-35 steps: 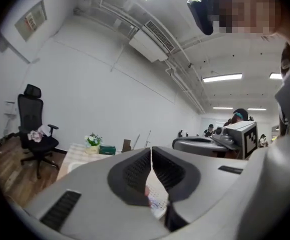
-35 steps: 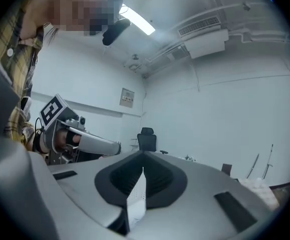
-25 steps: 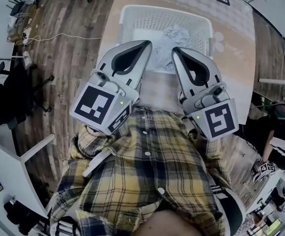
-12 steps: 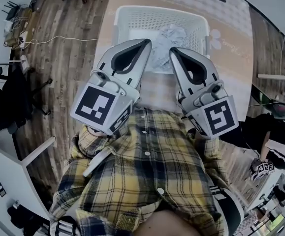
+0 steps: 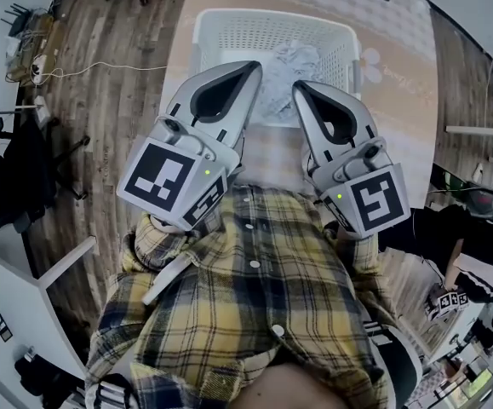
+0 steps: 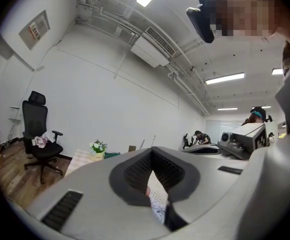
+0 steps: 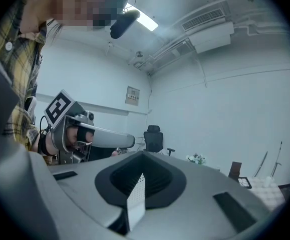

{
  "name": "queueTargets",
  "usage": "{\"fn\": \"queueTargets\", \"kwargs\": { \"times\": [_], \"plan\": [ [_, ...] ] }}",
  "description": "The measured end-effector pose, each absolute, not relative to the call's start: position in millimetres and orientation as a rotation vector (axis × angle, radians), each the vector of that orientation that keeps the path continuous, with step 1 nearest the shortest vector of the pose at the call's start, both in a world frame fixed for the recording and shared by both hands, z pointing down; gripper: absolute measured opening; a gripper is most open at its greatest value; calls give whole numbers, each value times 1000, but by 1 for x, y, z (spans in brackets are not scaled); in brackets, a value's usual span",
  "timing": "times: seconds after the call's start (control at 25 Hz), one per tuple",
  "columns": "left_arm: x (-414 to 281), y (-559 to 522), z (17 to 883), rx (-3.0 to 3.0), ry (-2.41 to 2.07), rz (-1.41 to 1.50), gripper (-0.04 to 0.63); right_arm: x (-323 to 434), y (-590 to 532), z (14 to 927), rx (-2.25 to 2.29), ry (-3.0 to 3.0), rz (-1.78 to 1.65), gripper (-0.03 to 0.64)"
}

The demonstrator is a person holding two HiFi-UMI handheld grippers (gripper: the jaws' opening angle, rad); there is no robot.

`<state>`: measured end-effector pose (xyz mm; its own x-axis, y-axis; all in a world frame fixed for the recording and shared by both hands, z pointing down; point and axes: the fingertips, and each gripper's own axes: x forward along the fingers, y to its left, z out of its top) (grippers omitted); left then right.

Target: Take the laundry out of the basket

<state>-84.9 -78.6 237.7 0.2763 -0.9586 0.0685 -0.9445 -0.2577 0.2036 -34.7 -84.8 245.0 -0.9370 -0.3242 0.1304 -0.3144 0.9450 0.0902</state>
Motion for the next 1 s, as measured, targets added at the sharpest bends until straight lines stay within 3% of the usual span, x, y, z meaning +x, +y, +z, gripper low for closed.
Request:
{"fn": "queueTargets", "kwargs": {
  "times": [1.0],
  "plan": [
    [-79,-132,273,2289,-1674,143,35,-15,-131,262,544,-2842,-50,26]
  ]
}}
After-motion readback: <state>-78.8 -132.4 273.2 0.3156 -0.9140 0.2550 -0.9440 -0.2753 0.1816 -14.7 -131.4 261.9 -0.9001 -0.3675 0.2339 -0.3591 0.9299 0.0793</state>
